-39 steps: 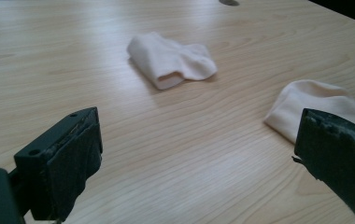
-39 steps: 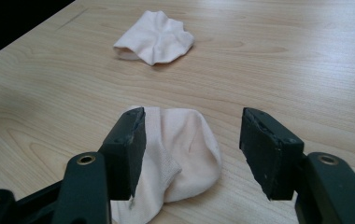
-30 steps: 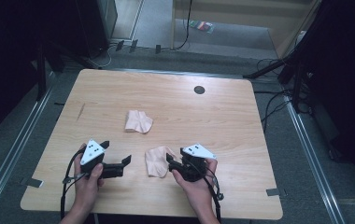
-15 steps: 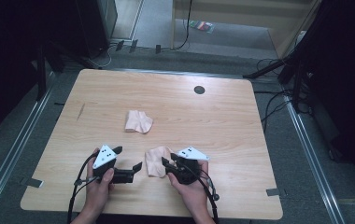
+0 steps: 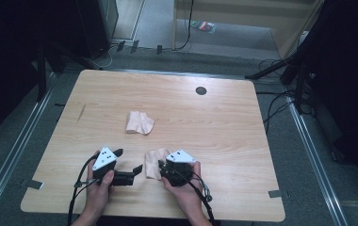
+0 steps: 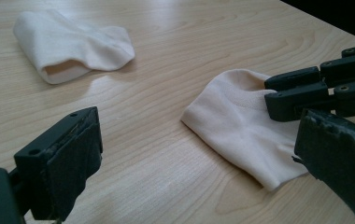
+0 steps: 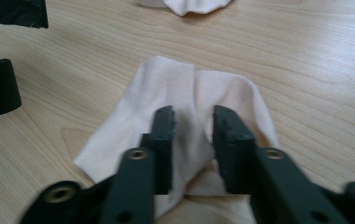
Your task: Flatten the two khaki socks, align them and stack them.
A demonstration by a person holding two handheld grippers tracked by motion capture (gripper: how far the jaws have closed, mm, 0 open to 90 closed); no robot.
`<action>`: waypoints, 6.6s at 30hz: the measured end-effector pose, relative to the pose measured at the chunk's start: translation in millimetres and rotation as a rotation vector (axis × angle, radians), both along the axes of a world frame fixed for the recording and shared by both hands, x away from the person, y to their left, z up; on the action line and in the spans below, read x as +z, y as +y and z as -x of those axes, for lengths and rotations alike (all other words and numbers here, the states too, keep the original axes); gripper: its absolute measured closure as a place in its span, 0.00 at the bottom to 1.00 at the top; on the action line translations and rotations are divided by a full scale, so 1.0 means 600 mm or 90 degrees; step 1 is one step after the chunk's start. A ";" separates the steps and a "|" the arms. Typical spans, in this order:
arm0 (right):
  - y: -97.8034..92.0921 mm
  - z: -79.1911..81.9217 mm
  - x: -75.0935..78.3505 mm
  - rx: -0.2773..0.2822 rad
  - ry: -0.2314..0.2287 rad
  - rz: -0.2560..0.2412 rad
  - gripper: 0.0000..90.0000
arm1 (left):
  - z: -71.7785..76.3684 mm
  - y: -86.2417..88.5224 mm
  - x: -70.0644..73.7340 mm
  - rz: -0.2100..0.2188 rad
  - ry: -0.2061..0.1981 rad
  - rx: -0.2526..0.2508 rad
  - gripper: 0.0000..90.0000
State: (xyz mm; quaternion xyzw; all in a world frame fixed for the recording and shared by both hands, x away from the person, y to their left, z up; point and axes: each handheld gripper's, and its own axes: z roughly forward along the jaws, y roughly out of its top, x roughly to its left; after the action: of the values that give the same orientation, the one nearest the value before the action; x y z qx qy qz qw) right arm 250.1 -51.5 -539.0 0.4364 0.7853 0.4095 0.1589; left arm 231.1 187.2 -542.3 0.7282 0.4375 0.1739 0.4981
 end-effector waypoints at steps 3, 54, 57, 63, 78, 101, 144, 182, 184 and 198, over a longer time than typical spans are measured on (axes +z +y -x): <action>0.001 0.004 0.004 0.015 0.000 -0.004 0.96 | 0.000 0.000 -0.001 -0.001 0.004 -0.003 0.02; -0.094 -0.042 0.020 0.032 0.077 -0.041 0.98 | 0.025 -0.001 0.006 -0.127 -0.045 -0.094 0.59; -0.103 -0.051 0.015 0.018 0.056 -0.011 0.91 | 0.020 0.015 0.010 -0.079 -0.038 -0.133 0.53; -0.125 -0.047 0.026 -0.037 0.021 -0.026 0.69 | -0.005 0.028 0.008 -0.030 -0.008 -0.058 0.53; -0.091 -0.033 -0.010 -0.031 0.028 0.046 0.89 | -0.043 -0.021 -0.016 -0.107 0.068 -0.022 0.94; -0.113 -0.008 0.014 0.025 0.065 -0.006 0.84 | 0.017 0.015 0.001 -0.057 0.063 -0.058 0.82; 0.101 -0.228 0.050 -0.033 0.012 -0.012 0.55 | -0.049 0.129 -0.011 0.036 0.010 0.140 0.38; 0.139 -0.221 0.084 0.031 -0.002 0.006 0.99 | -0.051 0.119 -0.014 0.016 0.006 0.137 0.44; 0.150 -0.209 0.112 0.058 -0.016 -0.005 0.98 | -0.050 0.119 -0.014 0.018 0.005 0.138 0.44; 0.043 -0.177 0.157 0.087 0.012 -0.093 0.98 | -0.046 0.130 -0.013 0.058 -0.008 0.142 0.48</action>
State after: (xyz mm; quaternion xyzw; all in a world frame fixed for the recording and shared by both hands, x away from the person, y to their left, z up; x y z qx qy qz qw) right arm 356.1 -25.6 -444.9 0.3958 0.7829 0.4713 0.0912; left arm 258.5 265.3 -550.3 0.6502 0.5204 0.2127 0.5111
